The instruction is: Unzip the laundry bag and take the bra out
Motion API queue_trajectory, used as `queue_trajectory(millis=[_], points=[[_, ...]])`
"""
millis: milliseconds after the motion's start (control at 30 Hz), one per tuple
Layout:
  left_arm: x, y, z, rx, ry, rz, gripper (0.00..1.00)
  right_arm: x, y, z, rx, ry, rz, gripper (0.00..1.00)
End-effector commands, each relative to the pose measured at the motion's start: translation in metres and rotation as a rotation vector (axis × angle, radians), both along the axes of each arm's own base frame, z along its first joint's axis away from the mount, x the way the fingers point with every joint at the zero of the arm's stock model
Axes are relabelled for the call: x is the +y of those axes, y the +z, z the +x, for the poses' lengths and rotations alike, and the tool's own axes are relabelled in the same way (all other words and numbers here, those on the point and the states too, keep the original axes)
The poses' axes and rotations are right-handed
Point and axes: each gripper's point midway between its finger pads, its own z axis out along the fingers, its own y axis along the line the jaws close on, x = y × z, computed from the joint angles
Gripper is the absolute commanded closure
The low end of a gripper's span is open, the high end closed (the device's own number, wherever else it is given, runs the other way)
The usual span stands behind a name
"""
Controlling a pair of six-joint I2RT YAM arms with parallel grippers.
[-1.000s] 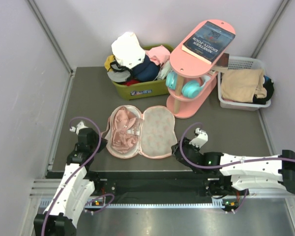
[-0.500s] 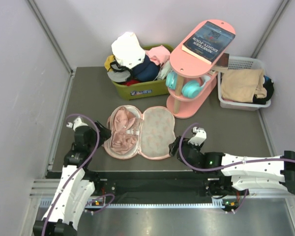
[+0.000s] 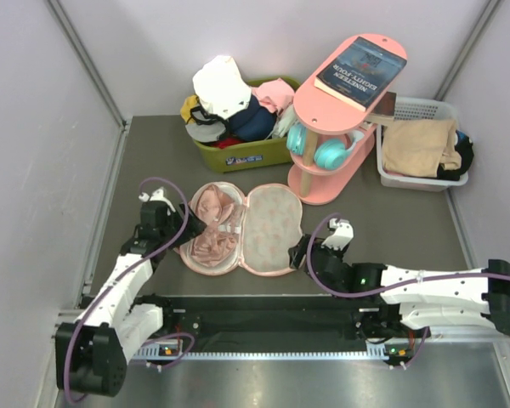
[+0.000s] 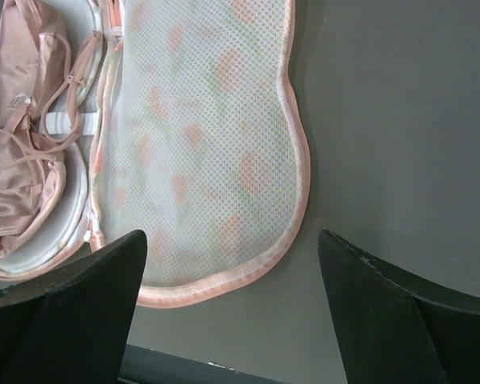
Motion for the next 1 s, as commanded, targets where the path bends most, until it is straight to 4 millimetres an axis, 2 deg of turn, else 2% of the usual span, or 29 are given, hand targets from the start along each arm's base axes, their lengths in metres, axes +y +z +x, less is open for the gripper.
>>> queue_trajectory(millis=[0,200,533,767,967], points=[[-0.018,0.022,0.026,-0.117,-0.085,-0.03,0.23,0.009,0.009,0.002,-0.023,0.007,0.027,0.13],[-0.014,0.012,0.032,-0.092,-0.074,0.012,0.23,0.012,0.007,0.001,-0.015,0.012,0.027,0.13],[-0.026,-0.003,0.04,-0.053,-0.117,0.034,0.28,0.012,0.007,0.001,-0.014,0.014,0.017,0.12],[-0.033,-0.011,0.04,-0.034,-0.138,0.056,0.48,0.01,0.005,0.002,-0.015,0.007,0.013,0.12],[-0.037,-0.018,0.039,-0.007,-0.165,0.061,0.87,0.007,0.004,0.002,-0.015,-0.001,0.009,0.12]])
